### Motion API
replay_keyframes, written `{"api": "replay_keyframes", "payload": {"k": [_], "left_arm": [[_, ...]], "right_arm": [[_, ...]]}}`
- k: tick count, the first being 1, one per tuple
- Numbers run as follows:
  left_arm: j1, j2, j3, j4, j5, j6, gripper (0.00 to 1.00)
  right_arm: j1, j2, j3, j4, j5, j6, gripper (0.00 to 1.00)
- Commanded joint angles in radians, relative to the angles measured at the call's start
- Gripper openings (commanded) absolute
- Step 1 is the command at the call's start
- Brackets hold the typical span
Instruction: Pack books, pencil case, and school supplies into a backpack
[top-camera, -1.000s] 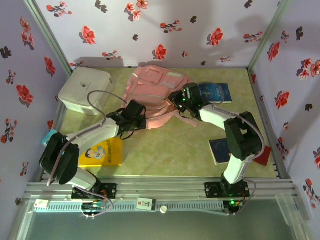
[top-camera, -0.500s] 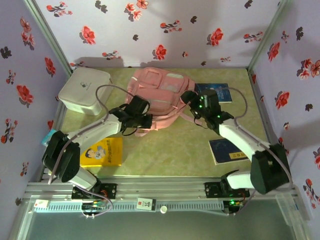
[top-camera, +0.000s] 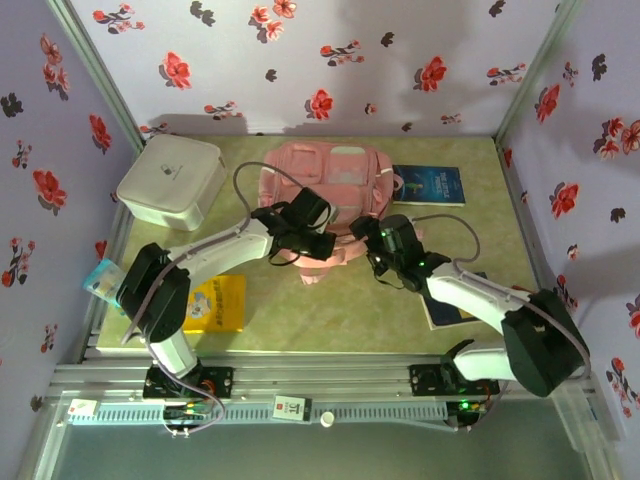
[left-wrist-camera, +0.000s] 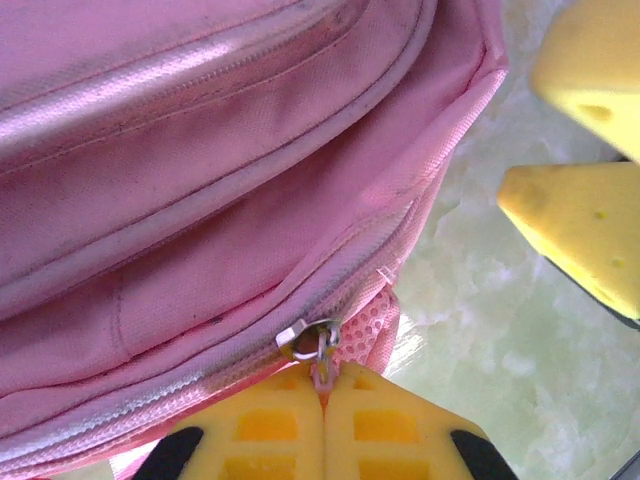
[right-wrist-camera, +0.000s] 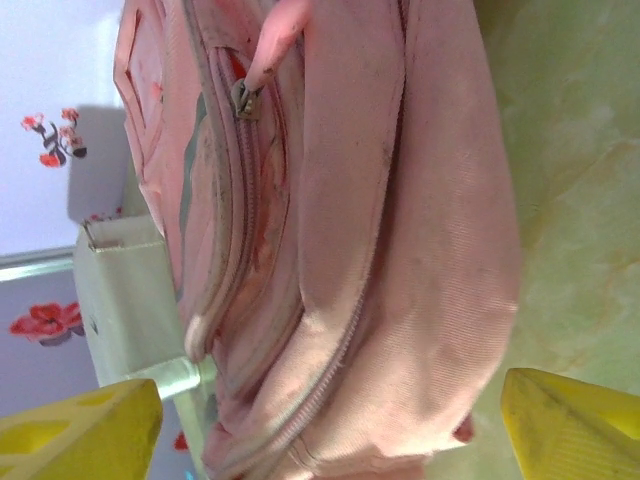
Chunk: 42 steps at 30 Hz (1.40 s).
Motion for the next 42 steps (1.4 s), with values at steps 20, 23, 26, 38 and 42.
{"api": "replay_keyframes", "payload": {"k": [20,23,26,38,42], "left_arm": [[0.025,0.016,0.092,-0.194,0.038,0.081,0.00],[0.063,-0.028,0.040,-0.212,0.038,0.090,0.00],[0.105,-0.074,-0.010,-0.237,0.039,0.106,0.00],[0.211,-0.111,-0.066,-0.234,0.036,0.111,0.00],[0.186,-0.089,-0.026,-0.216,0.074,0.106,0.00]], "right_arm": [[0.008,0.277,0.056,0.146,0.085,0.149,0.28],[-0.005,0.258,0.090,0.041,0.127,0.077,0.24],[-0.030,0.244,0.124,-0.046,0.155,0.010,0.24],[-0.124,0.300,0.277,-0.217,0.211,-0.158,0.22],[-0.151,0.297,0.293,-0.202,0.175,-0.198,0.24]]}}
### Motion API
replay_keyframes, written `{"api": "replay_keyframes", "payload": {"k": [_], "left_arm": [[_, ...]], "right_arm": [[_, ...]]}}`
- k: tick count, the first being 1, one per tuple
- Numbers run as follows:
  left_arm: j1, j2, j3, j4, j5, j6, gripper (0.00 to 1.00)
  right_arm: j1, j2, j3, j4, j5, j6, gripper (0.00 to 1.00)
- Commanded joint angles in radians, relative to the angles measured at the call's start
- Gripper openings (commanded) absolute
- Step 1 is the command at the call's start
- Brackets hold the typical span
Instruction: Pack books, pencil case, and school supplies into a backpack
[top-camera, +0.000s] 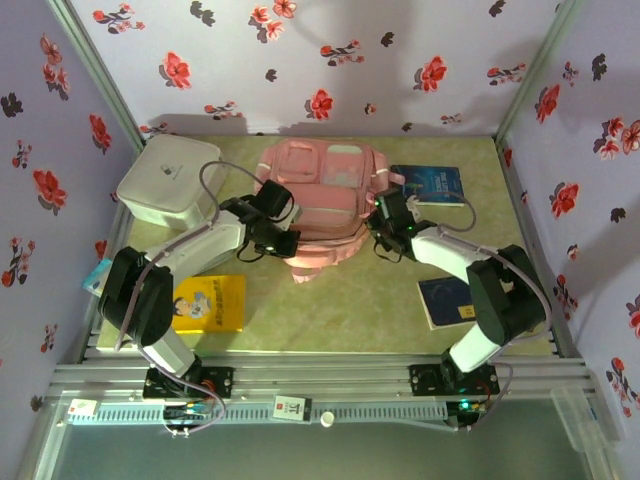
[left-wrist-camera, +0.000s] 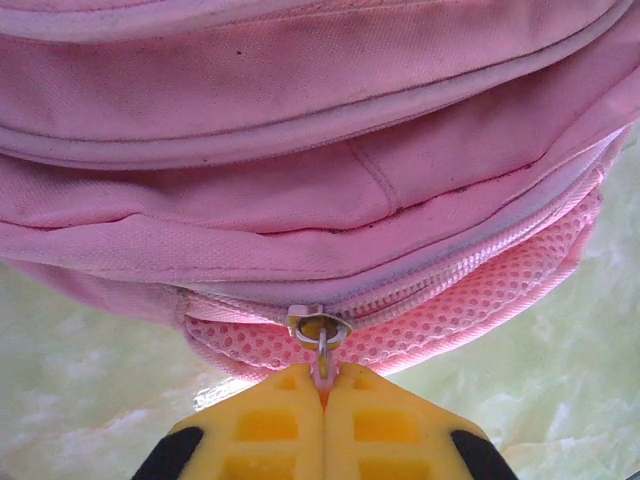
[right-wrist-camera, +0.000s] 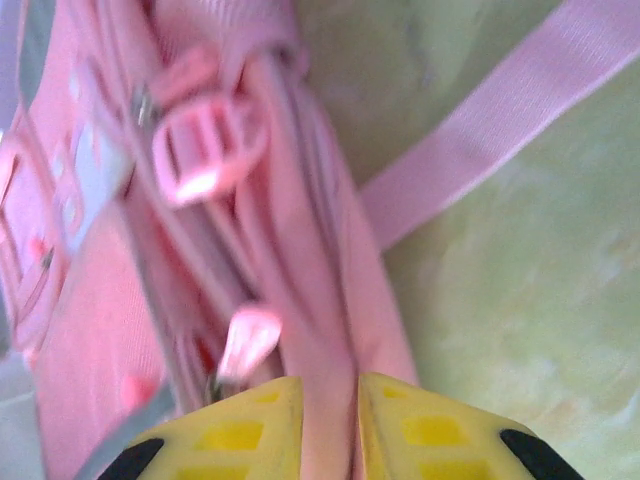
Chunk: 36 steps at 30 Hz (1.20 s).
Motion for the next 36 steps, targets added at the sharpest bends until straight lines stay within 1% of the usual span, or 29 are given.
{"api": "replay_keyframes", "payload": {"k": [1,4,8,14,17,22,26,28,31,34,36], "left_arm": [[-0.027,0.002,0.059,-0.019,0.043,0.010,0.00],[-0.066,0.031,0.091,0.008,0.078,0.001,0.00],[-0.117,0.078,0.162,0.000,0.097,-0.003,0.00],[-0.196,0.175,0.268,-0.033,0.136,-0.001,0.00],[-0.221,0.216,0.299,-0.047,0.147,0.005,0.00],[-0.230,0.251,0.332,-0.079,0.152,0.007,0.00],[-0.230,0.254,0.318,-0.082,0.152,0.011,0.00],[-0.230,0.257,0.312,-0.085,0.152,0.010,0.00],[-0.230,0.257,0.304,-0.082,0.150,0.008,0.00],[-0.230,0.257,0.302,-0.081,0.151,0.006,0.00],[-0.230,0.257,0.303,-0.078,0.151,0.006,0.00]], "right_arm": [[-0.021,-0.008,0.021,-0.018,0.040,-0.067,0.26],[-0.033,-0.066,-0.015,-0.002,0.013,-0.072,0.37],[-0.042,-0.165,-0.069,-0.066,0.002,-0.060,0.56],[-0.041,-0.284,-0.151,-0.203,-0.029,0.005,0.72],[-0.040,-0.317,-0.199,-0.222,-0.056,0.049,0.78],[-0.027,-0.319,-0.269,-0.124,-0.104,0.105,0.79],[-0.025,-0.265,-0.281,0.007,-0.130,0.090,0.78],[-0.026,-0.228,-0.269,0.045,-0.148,0.085,0.77],[-0.026,-0.182,-0.256,0.089,-0.170,0.083,0.74],[-0.026,-0.168,-0.256,0.101,-0.162,0.093,0.70],[-0.029,-0.164,-0.256,0.086,-0.151,0.096,0.64]]}}
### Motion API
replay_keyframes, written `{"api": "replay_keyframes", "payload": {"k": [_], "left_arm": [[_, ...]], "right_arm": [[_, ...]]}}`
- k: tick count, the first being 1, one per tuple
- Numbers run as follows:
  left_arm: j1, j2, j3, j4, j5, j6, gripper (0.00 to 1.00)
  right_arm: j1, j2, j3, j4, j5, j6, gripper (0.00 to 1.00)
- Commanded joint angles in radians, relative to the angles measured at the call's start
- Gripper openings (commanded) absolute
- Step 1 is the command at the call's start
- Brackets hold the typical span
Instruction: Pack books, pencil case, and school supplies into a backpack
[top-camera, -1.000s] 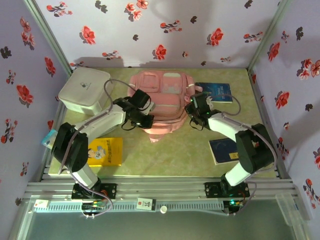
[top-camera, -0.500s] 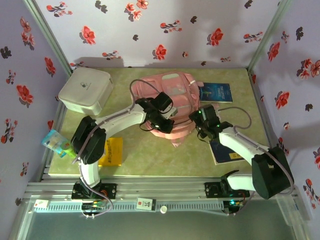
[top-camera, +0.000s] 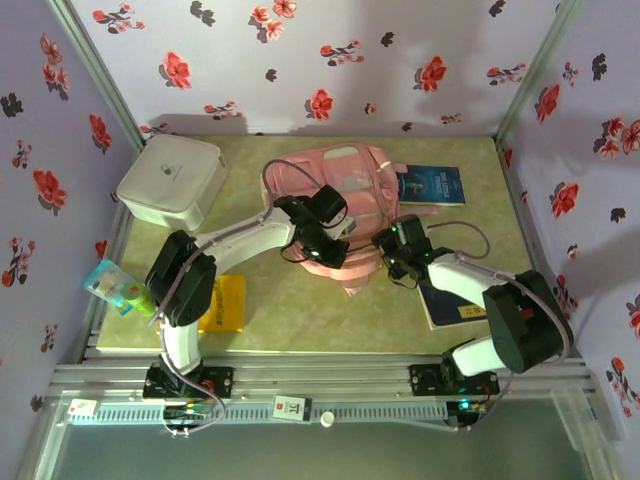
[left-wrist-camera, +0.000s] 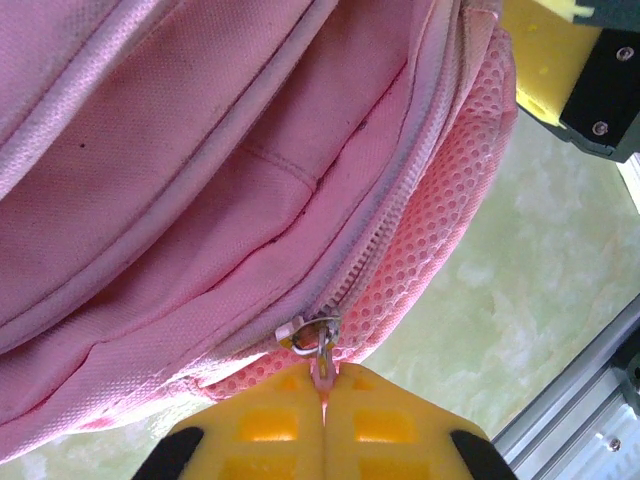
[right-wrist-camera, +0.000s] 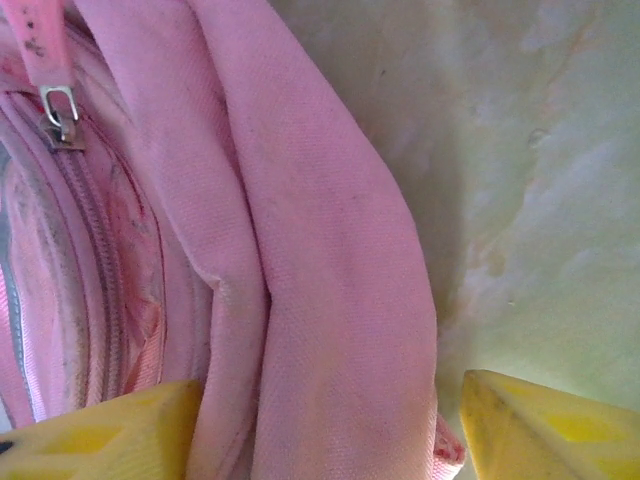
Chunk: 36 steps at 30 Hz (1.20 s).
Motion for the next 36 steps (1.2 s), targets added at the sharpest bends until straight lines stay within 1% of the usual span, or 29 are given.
{"api": "replay_keyframes", "payload": {"k": [1,2,5,7,8,11,16,22,25,29,31,34,36], "left_arm": [[-0.005,0.008,0.017,-0.016,0.035,0.007,0.00],[-0.004,0.007,0.019,-0.018,0.036,0.007,0.00],[-0.004,0.008,0.020,-0.028,0.036,0.012,0.00],[-0.004,0.003,0.018,-0.050,0.034,0.030,0.00],[-0.004,-0.003,0.014,-0.063,0.035,0.045,0.00],[0.003,-0.027,-0.006,-0.096,0.027,0.070,0.00],[0.034,-0.066,-0.069,-0.108,-0.015,0.056,0.00],[0.085,-0.122,-0.149,-0.098,-0.052,0.046,0.00],[0.124,-0.137,-0.199,-0.067,-0.058,0.074,0.00],[0.177,-0.134,-0.239,-0.041,-0.083,0.119,0.00],[0.197,-0.132,-0.248,-0.011,-0.083,0.120,0.00],[0.204,-0.126,-0.235,0.014,-0.079,0.108,0.00],[0.198,-0.130,-0.224,0.032,-0.072,0.098,0.00]], "right_arm": [[0.004,0.017,0.017,0.027,0.006,0.018,0.60],[0.003,0.022,0.018,0.021,0.010,0.016,0.53],[-0.001,0.029,0.017,-0.006,0.033,0.010,0.37],[-0.005,0.029,0.027,-0.027,0.060,-0.011,0.28],[-0.007,0.029,0.037,-0.049,0.083,-0.026,0.25],[-0.007,0.031,0.074,-0.097,0.135,-0.085,0.20],[-0.014,0.052,0.129,-0.143,0.197,-0.147,0.19],[-0.028,0.107,0.170,-0.143,0.206,-0.180,0.18],[-0.030,0.131,0.187,-0.136,0.215,-0.203,0.18],[-0.035,0.158,0.213,-0.134,0.215,-0.238,0.17],[-0.039,0.167,0.217,-0.120,0.209,-0.252,0.17],[-0.043,0.162,0.208,-0.080,0.182,-0.270,0.19],[-0.048,0.134,0.183,-0.036,0.156,-0.272,0.22]]}}
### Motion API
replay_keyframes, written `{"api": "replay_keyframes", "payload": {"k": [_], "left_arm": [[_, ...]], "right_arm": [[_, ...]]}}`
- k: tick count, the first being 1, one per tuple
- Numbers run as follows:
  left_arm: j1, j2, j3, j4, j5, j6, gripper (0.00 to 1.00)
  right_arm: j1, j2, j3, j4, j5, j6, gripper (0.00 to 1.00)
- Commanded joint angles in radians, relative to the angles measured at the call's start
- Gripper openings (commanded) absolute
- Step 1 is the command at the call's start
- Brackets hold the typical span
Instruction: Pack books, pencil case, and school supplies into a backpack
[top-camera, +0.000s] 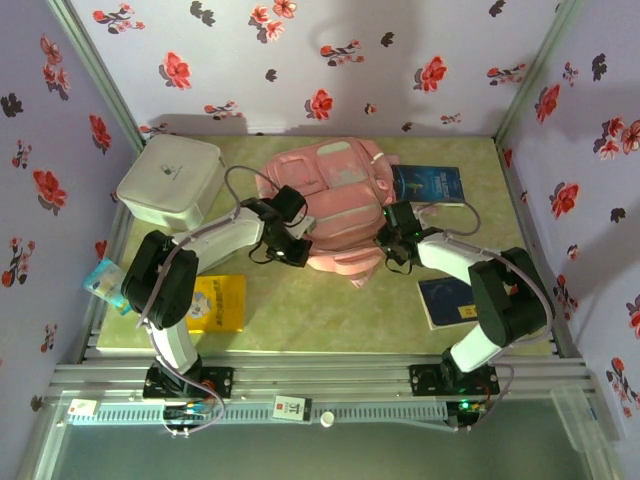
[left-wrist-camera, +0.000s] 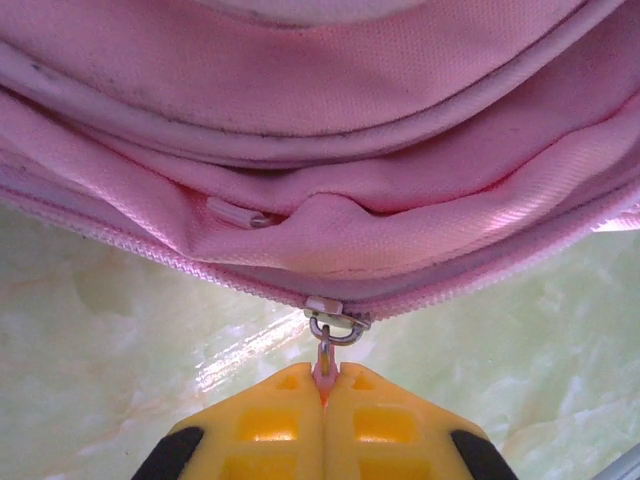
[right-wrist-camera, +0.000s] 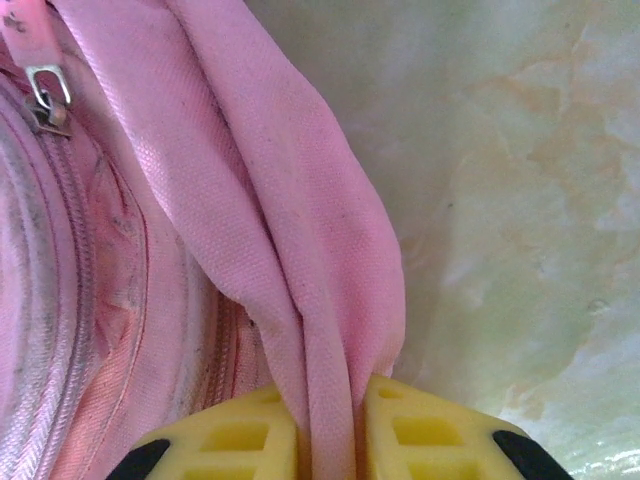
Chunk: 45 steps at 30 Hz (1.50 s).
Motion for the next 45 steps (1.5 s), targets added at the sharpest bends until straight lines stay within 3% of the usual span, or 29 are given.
{"api": "replay_keyframes", "payload": {"k": [1,5,8,14,22,34,39,45], "left_arm": [[-0.002,-0.032,0.019,-0.008,-0.027,0.011,0.00],[-0.035,-0.029,0.054,0.001,-0.019,0.007,0.00],[-0.064,-0.026,0.070,0.023,0.001,-0.010,0.00],[-0.116,0.004,0.089,0.087,0.016,-0.049,0.00],[-0.135,0.041,0.109,0.095,0.028,-0.057,0.00],[-0.142,0.048,0.100,0.092,0.029,-0.057,0.00],[-0.142,0.043,0.087,0.108,0.023,-0.065,0.00],[-0.142,0.034,0.070,0.108,-0.021,-0.071,0.00]], "right_arm": [[-0.032,-0.042,-0.020,0.099,0.045,-0.036,0.25],[-0.039,-0.134,-0.023,-0.006,0.037,-0.022,0.56],[-0.038,-0.216,-0.032,-0.112,0.041,-0.022,0.72],[-0.034,-0.354,-0.100,-0.202,-0.022,0.076,0.82],[0.042,-0.370,-0.168,-0.131,-0.079,0.258,0.83],[0.102,-0.215,-0.153,0.043,-0.131,0.332,0.77],[0.106,-0.179,-0.149,0.059,-0.144,0.330,0.68],[0.106,-0.174,-0.158,0.010,-0.090,0.327,0.46]]}}
